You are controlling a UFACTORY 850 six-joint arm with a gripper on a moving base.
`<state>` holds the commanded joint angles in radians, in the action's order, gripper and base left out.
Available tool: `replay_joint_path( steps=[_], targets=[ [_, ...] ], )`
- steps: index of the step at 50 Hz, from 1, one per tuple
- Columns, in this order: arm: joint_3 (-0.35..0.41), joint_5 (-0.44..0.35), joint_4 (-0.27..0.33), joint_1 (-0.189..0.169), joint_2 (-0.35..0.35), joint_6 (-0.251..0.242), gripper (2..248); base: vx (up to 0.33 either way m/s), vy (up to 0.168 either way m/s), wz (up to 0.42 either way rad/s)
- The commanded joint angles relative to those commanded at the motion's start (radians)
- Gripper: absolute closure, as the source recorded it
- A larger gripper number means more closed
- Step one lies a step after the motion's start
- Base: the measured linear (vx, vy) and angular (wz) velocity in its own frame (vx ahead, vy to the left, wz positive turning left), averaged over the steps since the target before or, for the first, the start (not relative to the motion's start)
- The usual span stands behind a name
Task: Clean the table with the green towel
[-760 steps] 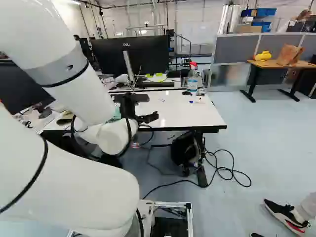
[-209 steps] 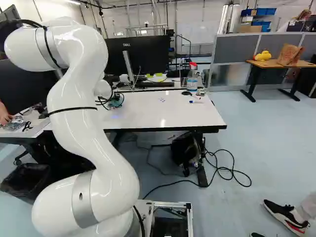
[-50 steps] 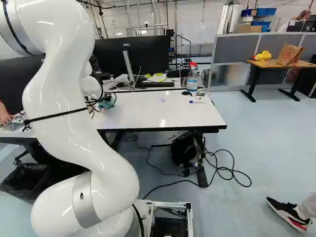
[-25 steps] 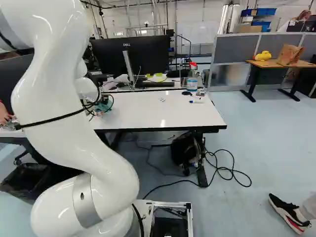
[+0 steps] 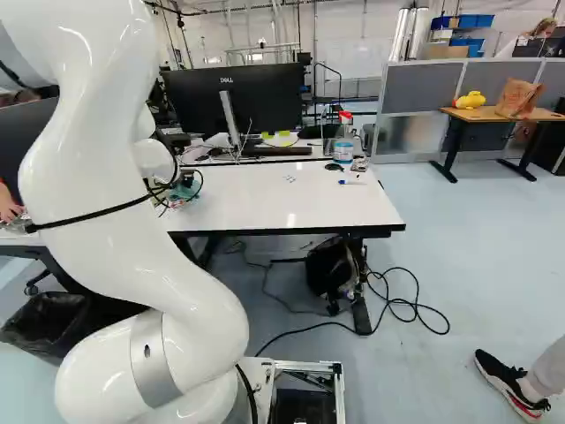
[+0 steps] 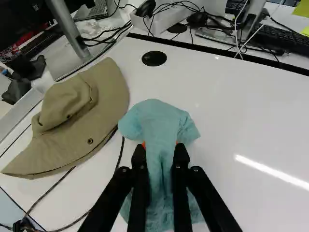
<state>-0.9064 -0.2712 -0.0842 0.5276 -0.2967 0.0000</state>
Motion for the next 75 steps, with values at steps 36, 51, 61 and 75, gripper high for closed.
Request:
replay_joint_path(
  steps=[36, 51, 61, 75],
  targets=[
    [-0.054, 0.0, 0.0, -0.073, 0.02, 0.0, 197, 0.0, 0.0, 0.0],
    [-0.055, 0.0, 0.0, -0.117, 0.03, 0.0, 197, 0.0, 0.0, 0.0],
    [-0.049, 0.0, 0.0, -0.147, 0.035, 0.0, 197, 0.0, 0.0, 0.0],
    [-0.042, 0.0, 0.0, -0.189, 0.04, 0.0, 197, 0.0, 0.0, 0.0]
  ],
)
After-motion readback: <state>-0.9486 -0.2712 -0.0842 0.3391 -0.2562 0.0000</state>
